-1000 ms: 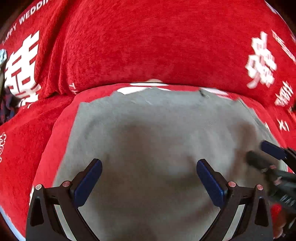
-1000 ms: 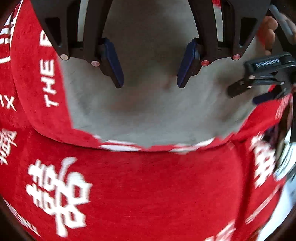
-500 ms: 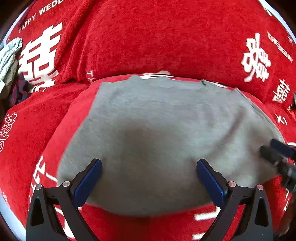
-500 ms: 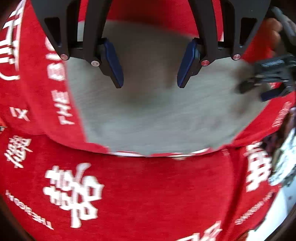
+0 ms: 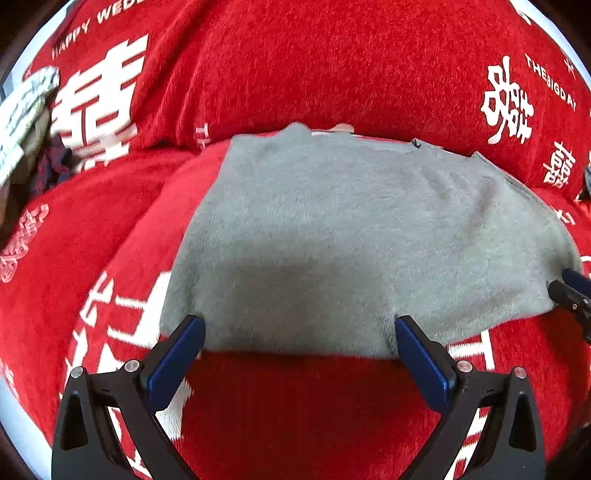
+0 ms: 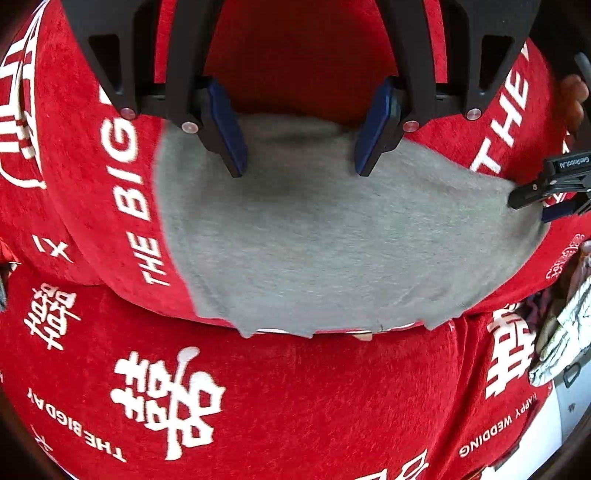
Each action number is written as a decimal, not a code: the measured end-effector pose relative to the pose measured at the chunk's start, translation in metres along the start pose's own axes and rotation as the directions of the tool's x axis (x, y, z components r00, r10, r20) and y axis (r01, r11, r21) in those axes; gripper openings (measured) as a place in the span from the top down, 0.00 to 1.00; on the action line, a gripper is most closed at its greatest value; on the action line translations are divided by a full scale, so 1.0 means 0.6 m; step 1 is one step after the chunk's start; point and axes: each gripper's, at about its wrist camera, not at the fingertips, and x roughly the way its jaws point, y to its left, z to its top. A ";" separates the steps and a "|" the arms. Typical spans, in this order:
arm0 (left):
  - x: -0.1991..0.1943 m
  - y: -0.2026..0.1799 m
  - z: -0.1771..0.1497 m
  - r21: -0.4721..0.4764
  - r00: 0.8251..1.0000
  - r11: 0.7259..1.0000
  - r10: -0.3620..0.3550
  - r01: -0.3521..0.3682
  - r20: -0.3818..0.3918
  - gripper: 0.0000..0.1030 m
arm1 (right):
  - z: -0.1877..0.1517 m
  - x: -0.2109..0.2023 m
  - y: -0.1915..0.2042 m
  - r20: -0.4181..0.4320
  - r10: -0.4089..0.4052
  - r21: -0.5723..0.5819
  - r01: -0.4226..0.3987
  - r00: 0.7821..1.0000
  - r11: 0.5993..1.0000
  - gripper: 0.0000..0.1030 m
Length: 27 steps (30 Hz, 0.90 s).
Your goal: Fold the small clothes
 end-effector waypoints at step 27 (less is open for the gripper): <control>0.034 0.008 0.068 -0.081 0.998 0.996 0.036 -0.040 -0.052 0.00 | 0.079 0.038 -0.048 -0.036 -0.077 0.233 0.083 0.996 0.969 0.34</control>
